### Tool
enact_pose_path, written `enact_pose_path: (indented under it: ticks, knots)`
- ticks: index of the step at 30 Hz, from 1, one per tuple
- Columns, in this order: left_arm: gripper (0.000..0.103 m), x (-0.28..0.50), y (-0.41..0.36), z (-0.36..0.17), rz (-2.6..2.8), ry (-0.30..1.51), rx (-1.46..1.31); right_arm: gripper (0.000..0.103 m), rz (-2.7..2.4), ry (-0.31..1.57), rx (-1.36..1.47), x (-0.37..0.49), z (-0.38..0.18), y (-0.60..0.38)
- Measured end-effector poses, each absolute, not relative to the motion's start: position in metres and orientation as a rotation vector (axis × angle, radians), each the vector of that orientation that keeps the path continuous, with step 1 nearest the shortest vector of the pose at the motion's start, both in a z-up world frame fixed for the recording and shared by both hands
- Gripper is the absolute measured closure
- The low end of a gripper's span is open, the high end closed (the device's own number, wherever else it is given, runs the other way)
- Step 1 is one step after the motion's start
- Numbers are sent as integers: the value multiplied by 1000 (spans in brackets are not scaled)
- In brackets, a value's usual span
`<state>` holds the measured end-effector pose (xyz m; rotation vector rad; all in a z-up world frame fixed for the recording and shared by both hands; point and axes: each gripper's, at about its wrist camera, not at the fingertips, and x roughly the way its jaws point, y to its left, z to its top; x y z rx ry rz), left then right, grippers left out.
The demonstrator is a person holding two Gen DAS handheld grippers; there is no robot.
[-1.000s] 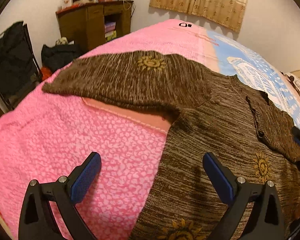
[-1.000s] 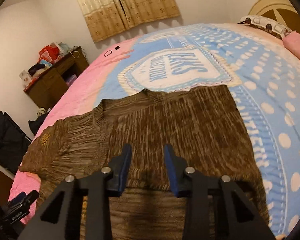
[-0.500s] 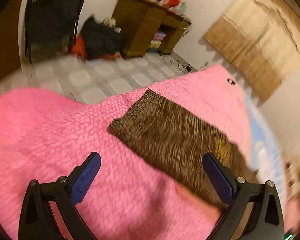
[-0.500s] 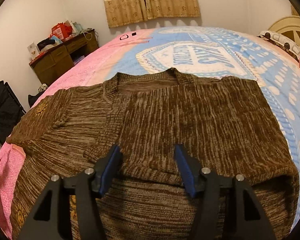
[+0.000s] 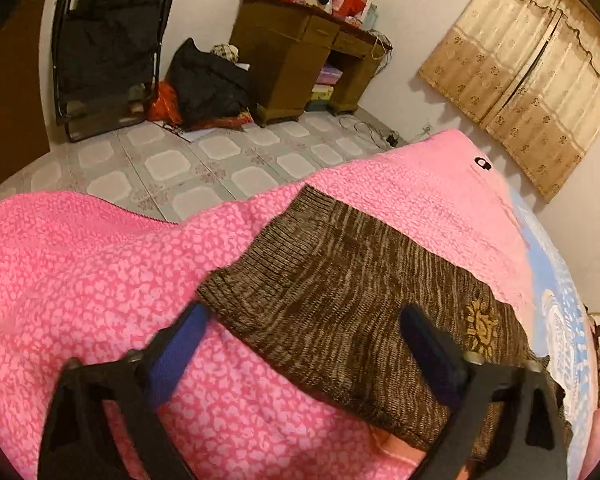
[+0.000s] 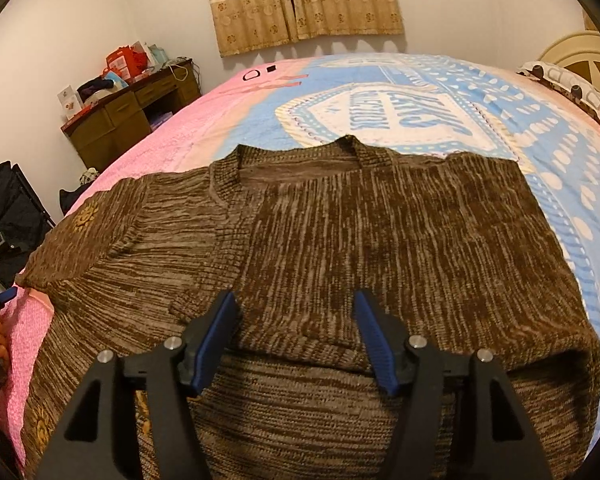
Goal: Fold small clothes
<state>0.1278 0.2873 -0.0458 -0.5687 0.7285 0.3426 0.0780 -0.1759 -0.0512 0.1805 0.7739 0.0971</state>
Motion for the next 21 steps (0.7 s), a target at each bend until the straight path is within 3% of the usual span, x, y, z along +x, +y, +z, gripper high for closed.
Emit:
enact_pose_path:
  ticks: [1,2,3,4,12,21]
  knots:
    - [51,127,288,-47,355,724,-572,37,99,773,185,78,-51,-176]
    - [67,124,293,-48,367,722,-590,37,100,771,188,78,-51,-177]
    - [91,124,298,-51,364,723,-618,37,102,770,191,78,-51,-177]
    - [95,122,305,-56,324,721,-680,37,103,769,194,78,-51,-177]
    - [95,113,303,-47,317,678,-707,37,112,758,218,76,-51,-181]
    - [95,134,217,21,208,585,-386,37,112,716,286,69,-45,-191]
